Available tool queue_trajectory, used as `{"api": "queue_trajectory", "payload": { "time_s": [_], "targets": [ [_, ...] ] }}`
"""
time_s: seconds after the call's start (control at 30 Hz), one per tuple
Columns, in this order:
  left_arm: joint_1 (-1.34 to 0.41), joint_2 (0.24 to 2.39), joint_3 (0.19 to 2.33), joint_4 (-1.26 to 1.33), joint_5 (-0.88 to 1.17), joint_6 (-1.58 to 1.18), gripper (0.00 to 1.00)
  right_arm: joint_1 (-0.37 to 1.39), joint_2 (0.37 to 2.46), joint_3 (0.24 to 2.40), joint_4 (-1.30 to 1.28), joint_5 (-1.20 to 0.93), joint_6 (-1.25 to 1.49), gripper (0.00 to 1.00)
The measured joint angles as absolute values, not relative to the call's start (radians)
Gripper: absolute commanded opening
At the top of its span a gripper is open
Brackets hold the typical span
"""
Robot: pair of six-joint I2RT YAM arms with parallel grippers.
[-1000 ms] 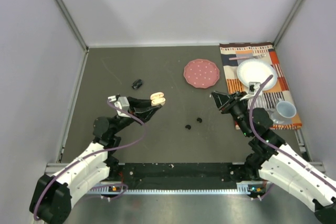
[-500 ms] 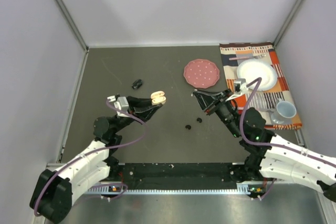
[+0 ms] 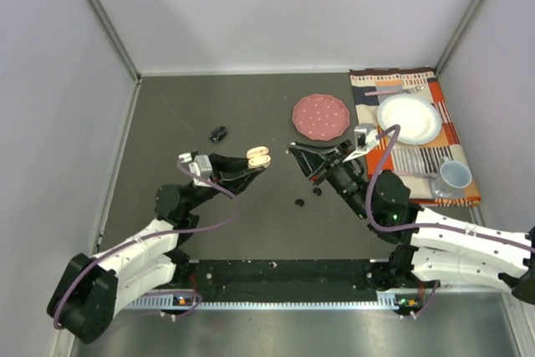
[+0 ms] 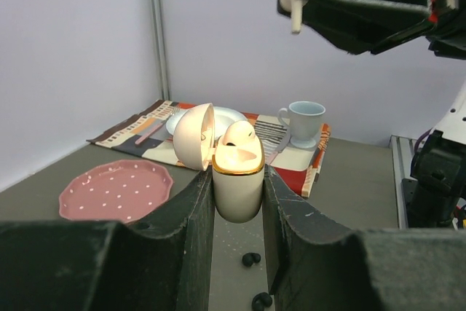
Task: Insert the wireless bluetooth earbuds into the charging case
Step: Insert the left earbud into the left side groove of the charging case.
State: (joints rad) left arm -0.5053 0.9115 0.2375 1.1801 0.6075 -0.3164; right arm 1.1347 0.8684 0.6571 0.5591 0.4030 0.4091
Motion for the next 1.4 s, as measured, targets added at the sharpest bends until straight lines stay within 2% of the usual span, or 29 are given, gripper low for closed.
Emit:
{"api": "queue_trajectory", "payload": {
  "time_s": [0.4,1.4],
  "targets": [
    [-0.577,0.941,0.235,1.233,0.554,-0.228,0.00,1.185,0.974,0.669,0.592,0.408,0.410,0.00],
    [-0.598,0.923,0.218,1.217,0.511,-0.173,0.00,1.230,1.140,0.730,0.632,0.403,0.415,0.00]
  ]
}}
